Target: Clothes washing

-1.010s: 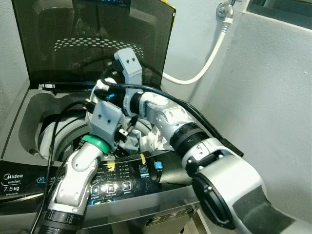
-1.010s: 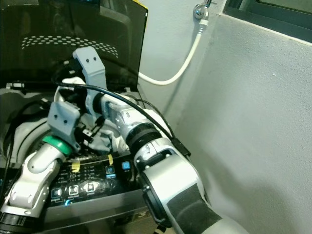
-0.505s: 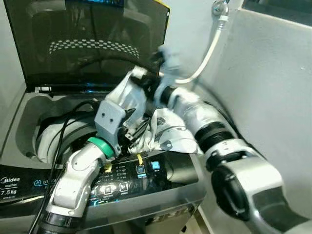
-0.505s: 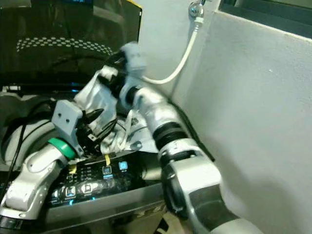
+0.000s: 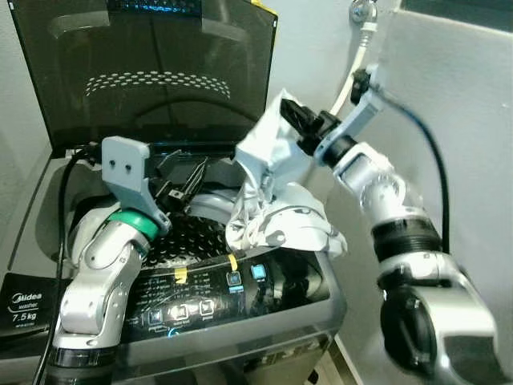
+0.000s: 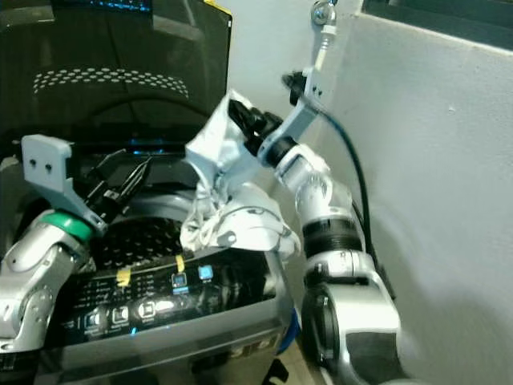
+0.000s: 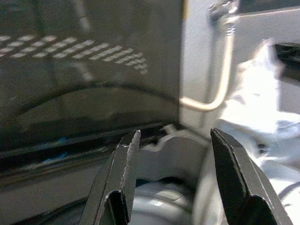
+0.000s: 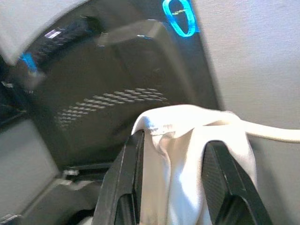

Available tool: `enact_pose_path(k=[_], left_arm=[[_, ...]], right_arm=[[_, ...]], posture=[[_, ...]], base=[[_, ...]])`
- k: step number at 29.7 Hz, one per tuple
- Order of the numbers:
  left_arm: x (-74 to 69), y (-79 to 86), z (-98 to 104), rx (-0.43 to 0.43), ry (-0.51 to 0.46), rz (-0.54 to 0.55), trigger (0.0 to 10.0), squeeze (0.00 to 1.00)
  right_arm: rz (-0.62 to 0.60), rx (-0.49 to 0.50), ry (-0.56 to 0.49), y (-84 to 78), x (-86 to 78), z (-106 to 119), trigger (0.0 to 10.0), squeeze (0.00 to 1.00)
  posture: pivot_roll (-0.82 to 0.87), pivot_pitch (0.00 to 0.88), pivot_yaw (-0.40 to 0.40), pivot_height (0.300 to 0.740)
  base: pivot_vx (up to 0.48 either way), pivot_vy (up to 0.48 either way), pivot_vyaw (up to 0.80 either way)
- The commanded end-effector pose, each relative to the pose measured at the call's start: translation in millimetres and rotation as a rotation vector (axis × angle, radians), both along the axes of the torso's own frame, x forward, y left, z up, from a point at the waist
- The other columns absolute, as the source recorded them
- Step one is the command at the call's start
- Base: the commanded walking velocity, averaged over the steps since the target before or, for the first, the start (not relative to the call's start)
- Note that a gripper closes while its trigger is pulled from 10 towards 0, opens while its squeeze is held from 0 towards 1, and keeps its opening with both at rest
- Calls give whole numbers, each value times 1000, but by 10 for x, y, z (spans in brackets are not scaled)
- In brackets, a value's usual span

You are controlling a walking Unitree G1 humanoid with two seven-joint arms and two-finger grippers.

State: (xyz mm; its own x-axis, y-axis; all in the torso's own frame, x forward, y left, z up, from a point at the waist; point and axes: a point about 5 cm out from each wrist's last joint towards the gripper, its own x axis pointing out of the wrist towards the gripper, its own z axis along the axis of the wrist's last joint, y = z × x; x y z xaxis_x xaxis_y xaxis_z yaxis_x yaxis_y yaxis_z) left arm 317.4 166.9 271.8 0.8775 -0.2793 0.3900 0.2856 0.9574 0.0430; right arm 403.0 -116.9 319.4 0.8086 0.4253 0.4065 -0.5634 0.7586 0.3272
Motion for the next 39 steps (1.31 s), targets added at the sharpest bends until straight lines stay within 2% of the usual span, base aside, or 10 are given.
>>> enact_pose_path(k=[1,7,14,15,16,17,23,25,31,39], left_arm=[[-16,27,19,57,10,55,10000,0],[-67,23,4,107,14,98,10000,0],[-78,-3,-14,77,15,77,10000,0],[-94,-34,7,67,9,50,10000,0],[-110,-60,22,81,11,14,10000,0],[-121,-48,40,104,8,6,10000,0],[-114,-30,95,108,23,15,10000,0],[-119,-46,102,102,27,12,10000,0],[-95,-13,20,134,75,77,10000,0],[-70,28,-90,155,131,142,10000,0]], right_arm=[[-131,-28,-54,-129,-73,-150,10000,0],[-4,-86,4,53,-265,-514,10000,0],[159,-70,-51,306,-392,-356,10000,0],[262,-97,-57,429,-440,-247,10000,1000],[350,-187,-42,518,-489,-198,10000,1000],[380,-338,-68,581,-509,-145,10000,0],[358,-712,-246,591,-567,-40,10000,0],[140,-677,-250,505,-433,75,10000,0],[62,-455,-154,361,-343,39,10000,0],[-210,-127,137,-57,-419,-903,10000,0]], posture=[[66,7,6,740],[68,4,-5,740],[66,0,-11,740],[71,0,-14,740],[68,0,-8,740],[58,0,-1,740],[62,0,-9,740],[61,0,-11,740],[57,0,-14,740],[54,0,-2,740]], base=[[0,0,0],[0,0,0],[0,0,0],[0,0,0],[0,0,0],[0,0,0],[0,0,0],[0,0,0],[0,0,0],[0,0,0]])
